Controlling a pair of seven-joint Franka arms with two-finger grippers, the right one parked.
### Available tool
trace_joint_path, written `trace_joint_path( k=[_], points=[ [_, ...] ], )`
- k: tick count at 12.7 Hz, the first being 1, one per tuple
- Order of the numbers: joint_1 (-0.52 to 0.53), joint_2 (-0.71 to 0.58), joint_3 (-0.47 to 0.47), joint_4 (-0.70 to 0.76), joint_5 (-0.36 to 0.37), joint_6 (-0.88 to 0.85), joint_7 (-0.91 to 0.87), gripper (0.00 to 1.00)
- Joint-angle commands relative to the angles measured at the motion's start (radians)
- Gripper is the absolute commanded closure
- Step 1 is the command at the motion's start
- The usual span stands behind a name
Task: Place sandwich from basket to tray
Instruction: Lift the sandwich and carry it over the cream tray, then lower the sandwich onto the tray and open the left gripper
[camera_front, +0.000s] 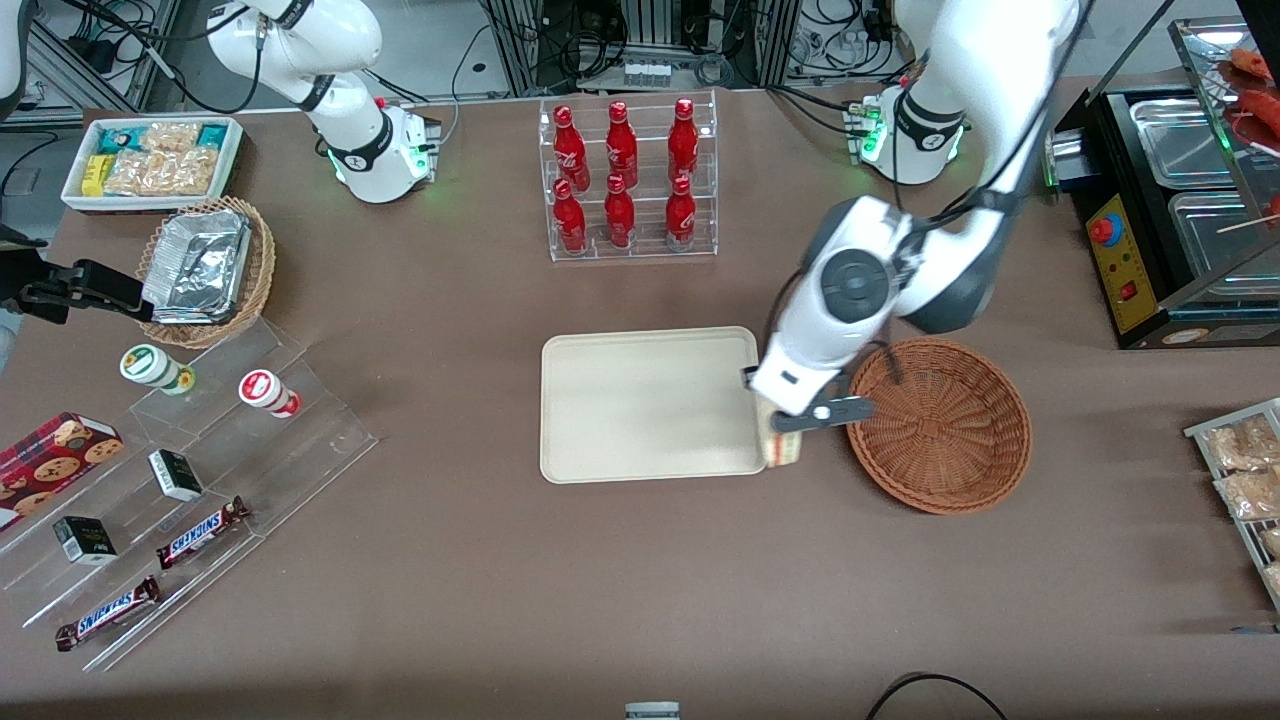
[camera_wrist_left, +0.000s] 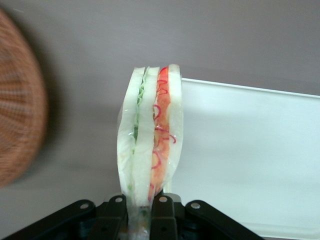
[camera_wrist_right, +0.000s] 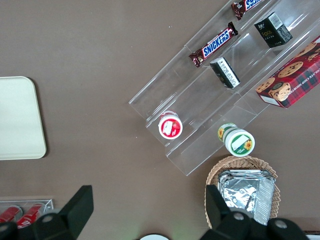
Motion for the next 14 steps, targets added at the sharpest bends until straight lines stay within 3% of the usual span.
trace_joint_path(
  k=[1,7,10,13,14],
  points=[
    [-0.097,0.139,0.013,0.165,0.016,-0.027,-0.113,1.00],
    [-0.206,0.230,0.021,0.231,0.022,0.051,-0.246,1.00],
    [-0.226,0.283,0.018,0.250,0.163,0.062,-0.397,1.00],
    [-0.247,0.299,0.017,0.247,0.173,0.091,-0.425,1.00],
    [-0.246,0.300,0.017,0.247,0.170,0.093,-0.425,0.84]
  ],
)
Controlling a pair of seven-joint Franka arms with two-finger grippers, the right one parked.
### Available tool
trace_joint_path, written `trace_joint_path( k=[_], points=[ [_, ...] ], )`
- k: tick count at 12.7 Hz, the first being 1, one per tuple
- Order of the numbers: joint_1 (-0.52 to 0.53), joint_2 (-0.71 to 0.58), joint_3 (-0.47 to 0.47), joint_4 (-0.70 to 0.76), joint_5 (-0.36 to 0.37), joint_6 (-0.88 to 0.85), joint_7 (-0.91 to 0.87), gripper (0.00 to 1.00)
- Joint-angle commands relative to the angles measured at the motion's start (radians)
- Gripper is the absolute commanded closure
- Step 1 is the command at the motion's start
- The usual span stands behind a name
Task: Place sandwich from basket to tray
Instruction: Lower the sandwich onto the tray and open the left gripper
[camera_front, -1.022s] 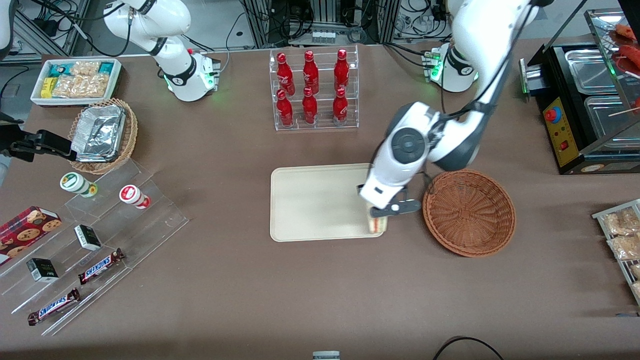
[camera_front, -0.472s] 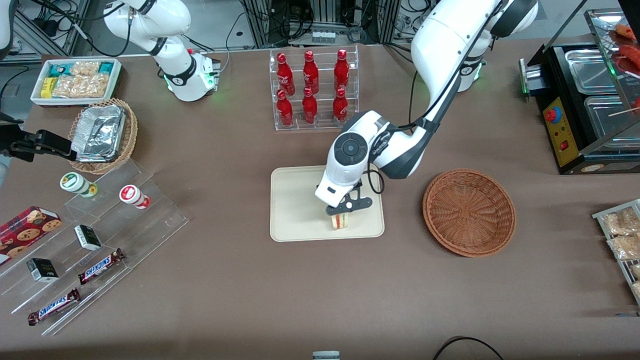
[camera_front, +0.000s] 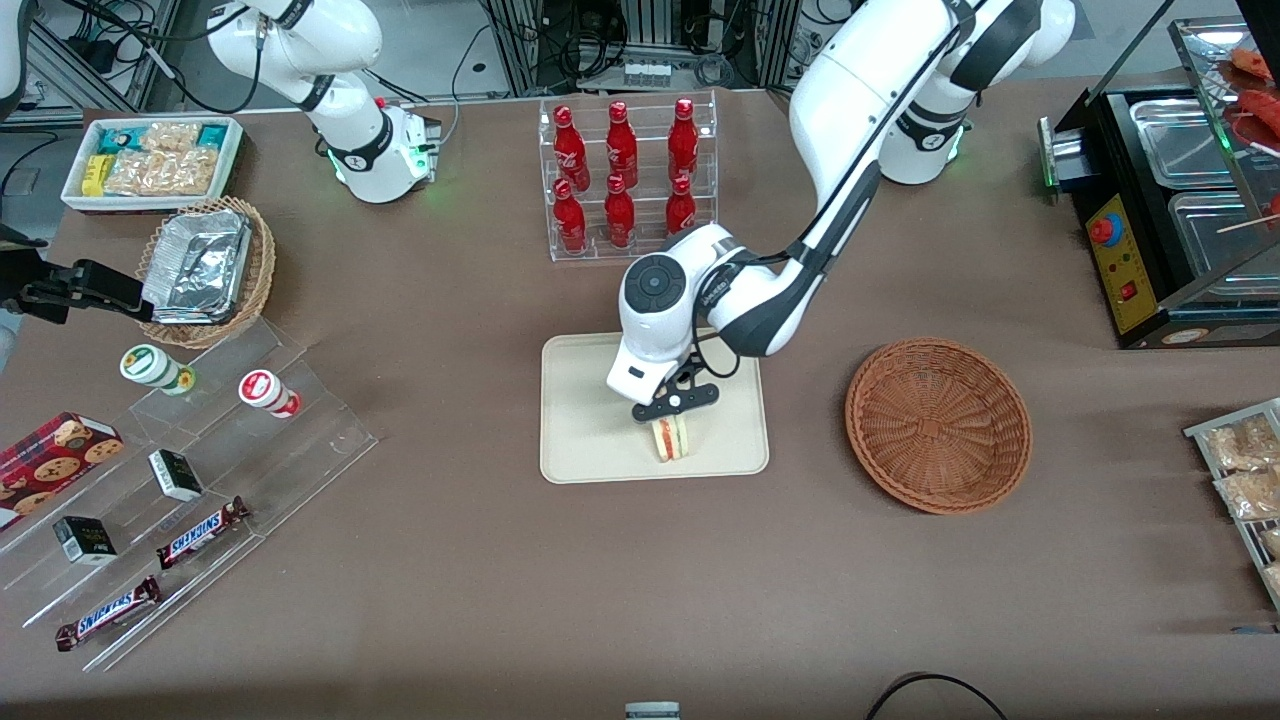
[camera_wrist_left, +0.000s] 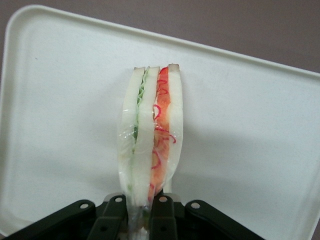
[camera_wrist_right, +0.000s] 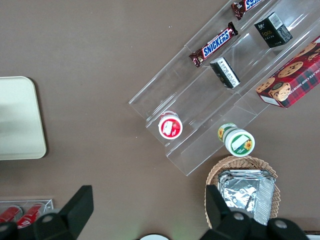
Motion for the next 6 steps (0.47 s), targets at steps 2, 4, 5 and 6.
trace_joint_path(
  k=[2,4,5,6],
  points=[
    [-0.012,0.019,0.013,0.034,0.013,0.002,-0.031,0.00],
    [0.000,0.007,0.013,0.053,0.009,-0.002,-0.028,0.00],
    [0.016,-0.007,0.013,0.086,-0.023,-0.019,-0.018,0.00],
    [0.032,-0.014,0.012,0.109,-0.065,-0.051,-0.014,0.00]
  ],
)
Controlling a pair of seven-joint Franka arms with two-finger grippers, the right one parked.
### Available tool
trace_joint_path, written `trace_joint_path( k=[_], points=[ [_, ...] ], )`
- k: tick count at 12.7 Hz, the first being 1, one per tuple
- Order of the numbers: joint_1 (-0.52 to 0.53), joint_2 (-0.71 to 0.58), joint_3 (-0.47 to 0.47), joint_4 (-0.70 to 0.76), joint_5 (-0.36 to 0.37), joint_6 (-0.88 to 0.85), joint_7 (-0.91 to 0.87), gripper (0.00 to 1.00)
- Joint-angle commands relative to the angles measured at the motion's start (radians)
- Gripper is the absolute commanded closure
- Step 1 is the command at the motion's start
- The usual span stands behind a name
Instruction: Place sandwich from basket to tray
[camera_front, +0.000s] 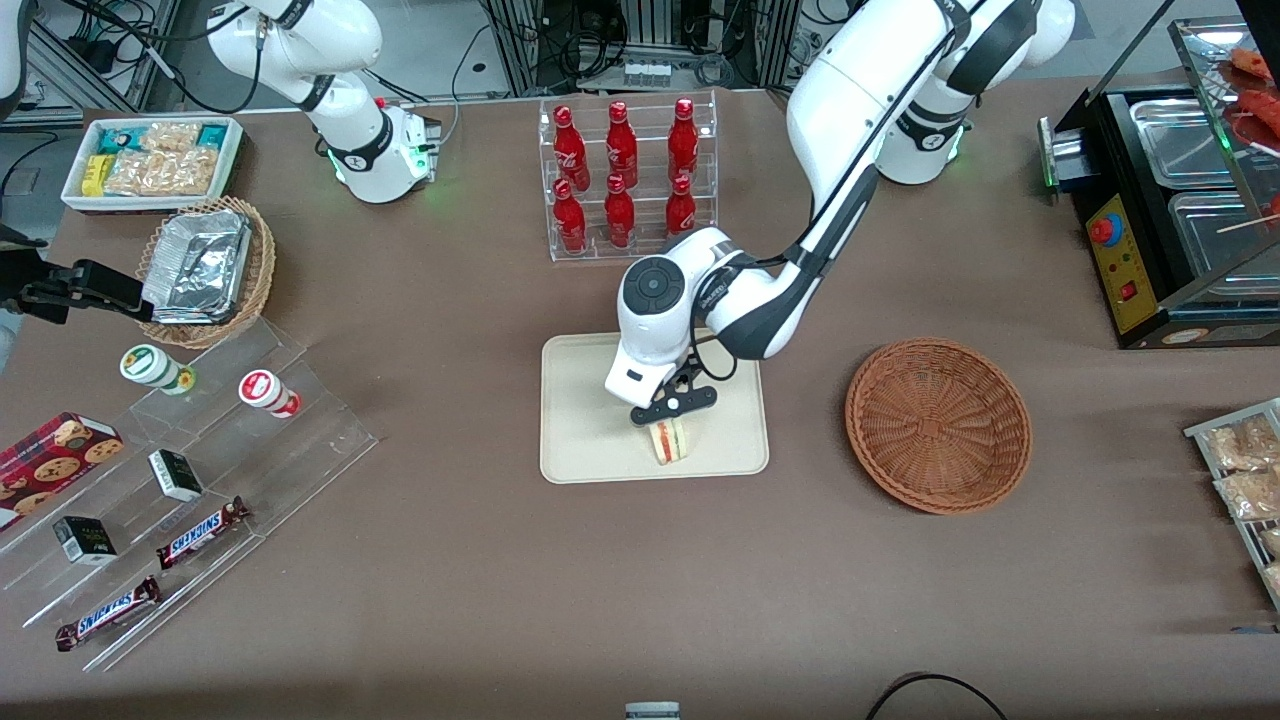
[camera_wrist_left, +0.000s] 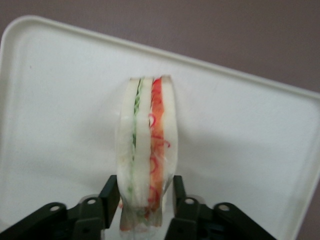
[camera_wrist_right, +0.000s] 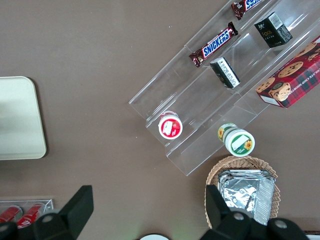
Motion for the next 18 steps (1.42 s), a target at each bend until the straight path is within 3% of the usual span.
trace_joint_path(
  k=[1,5,9,11,15,18],
  points=[
    [0.030,-0.019,0.002,0.093,-0.065,-0.083,0.011,0.00],
    [0.074,-0.089,0.006,0.173,-0.057,-0.255,0.214,0.00],
    [0.238,-0.213,0.002,0.124,-0.071,-0.467,0.404,0.00],
    [0.317,-0.275,0.003,0.063,-0.111,-0.476,0.546,0.00],
    [0.488,-0.422,0.003,-0.087,-0.114,-0.476,0.852,0.00],
    [0.579,-0.483,0.003,-0.094,-0.129,-0.562,1.021,0.00]
  ],
)
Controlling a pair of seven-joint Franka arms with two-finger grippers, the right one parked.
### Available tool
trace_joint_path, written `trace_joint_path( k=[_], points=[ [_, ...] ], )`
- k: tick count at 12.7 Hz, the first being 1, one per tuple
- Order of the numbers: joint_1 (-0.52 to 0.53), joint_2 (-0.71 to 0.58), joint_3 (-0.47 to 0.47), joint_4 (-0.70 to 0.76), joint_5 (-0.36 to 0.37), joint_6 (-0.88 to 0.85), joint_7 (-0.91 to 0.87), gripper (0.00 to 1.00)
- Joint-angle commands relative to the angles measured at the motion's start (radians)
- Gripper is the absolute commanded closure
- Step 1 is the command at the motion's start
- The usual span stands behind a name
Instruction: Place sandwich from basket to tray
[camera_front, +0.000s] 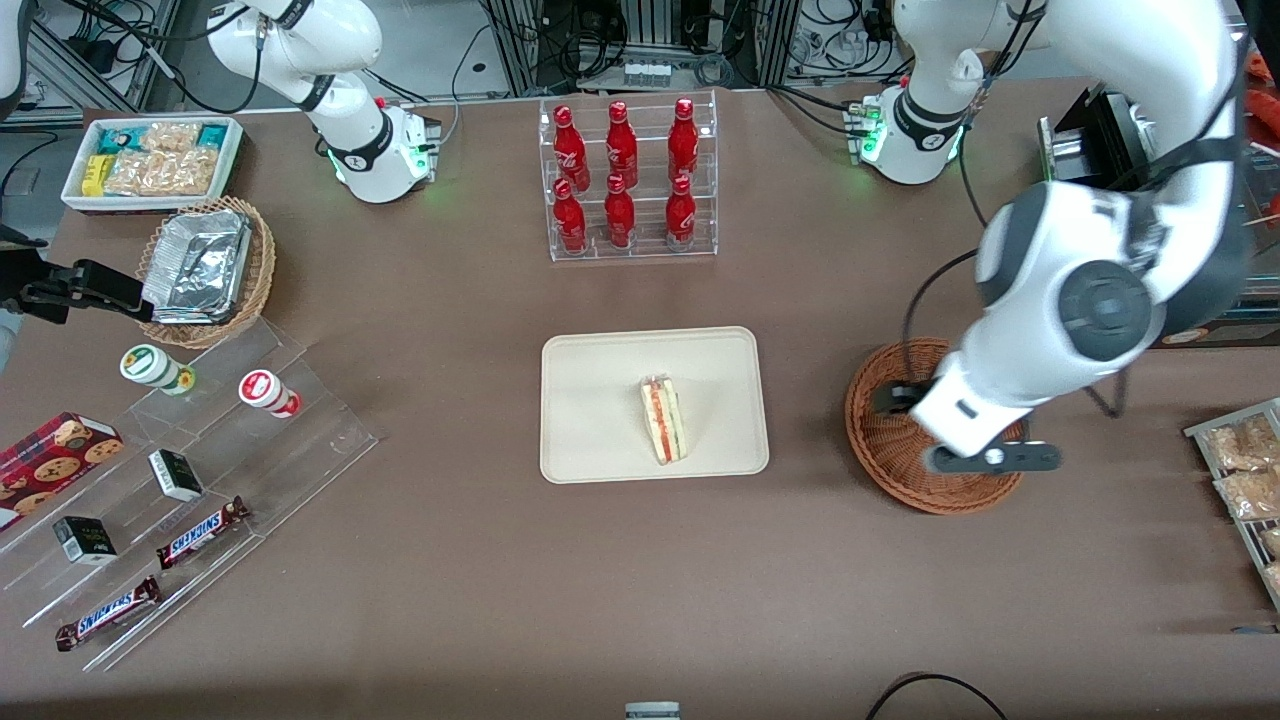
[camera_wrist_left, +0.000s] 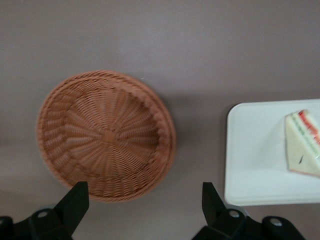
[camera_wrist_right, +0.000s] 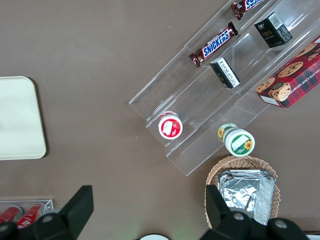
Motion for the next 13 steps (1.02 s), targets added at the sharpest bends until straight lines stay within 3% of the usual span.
trace_joint_path(
  k=[1,6,13],
  points=[
    [0.068,-0.108,-0.009,-0.049,-0.022,-0.078,0.163,0.00],
    [0.185,-0.230,-0.011,-0.045,-0.059,-0.200,0.331,0.00],
    [0.024,-0.241,0.142,-0.033,-0.054,-0.214,0.323,0.00]
  ],
)
